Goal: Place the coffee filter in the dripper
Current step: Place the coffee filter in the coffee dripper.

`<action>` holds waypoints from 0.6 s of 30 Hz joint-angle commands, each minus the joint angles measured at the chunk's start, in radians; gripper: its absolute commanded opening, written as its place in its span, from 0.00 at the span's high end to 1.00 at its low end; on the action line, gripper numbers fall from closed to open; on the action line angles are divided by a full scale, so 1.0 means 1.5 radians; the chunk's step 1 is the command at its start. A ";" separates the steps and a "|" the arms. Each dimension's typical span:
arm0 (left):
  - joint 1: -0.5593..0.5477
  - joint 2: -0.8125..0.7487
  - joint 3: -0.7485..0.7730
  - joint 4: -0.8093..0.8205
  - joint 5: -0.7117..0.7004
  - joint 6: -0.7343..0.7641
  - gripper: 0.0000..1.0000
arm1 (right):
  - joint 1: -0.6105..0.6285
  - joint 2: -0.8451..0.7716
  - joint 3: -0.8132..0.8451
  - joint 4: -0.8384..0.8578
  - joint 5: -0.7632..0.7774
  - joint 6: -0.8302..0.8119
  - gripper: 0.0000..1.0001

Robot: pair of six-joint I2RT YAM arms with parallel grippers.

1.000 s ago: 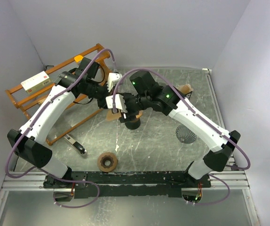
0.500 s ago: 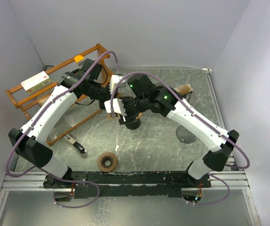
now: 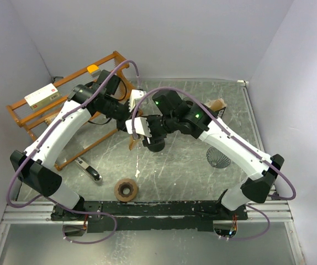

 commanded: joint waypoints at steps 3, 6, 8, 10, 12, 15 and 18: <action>-0.006 -0.015 -0.006 -0.015 0.034 0.009 0.93 | -0.001 -0.023 -0.008 -0.020 -0.006 0.008 0.52; -0.006 -0.016 -0.002 -0.010 0.028 0.005 0.93 | 0.000 -0.023 -0.008 -0.027 -0.018 0.009 0.52; -0.006 -0.016 0.001 -0.001 0.014 -0.004 0.93 | 0.000 -0.025 -0.010 -0.032 -0.032 0.010 0.52; -0.005 -0.016 0.003 0.015 -0.008 -0.020 0.93 | 0.000 -0.027 -0.010 -0.034 -0.046 0.014 0.52; -0.006 -0.013 0.008 0.024 -0.028 -0.029 0.93 | 0.000 -0.031 -0.010 -0.037 -0.059 0.017 0.52; -0.005 -0.007 0.020 0.027 -0.042 -0.033 0.93 | -0.001 -0.030 -0.012 -0.043 -0.078 0.020 0.53; -0.005 -0.006 0.030 0.031 -0.050 -0.035 0.93 | 0.000 -0.035 -0.027 -0.041 -0.083 0.023 0.53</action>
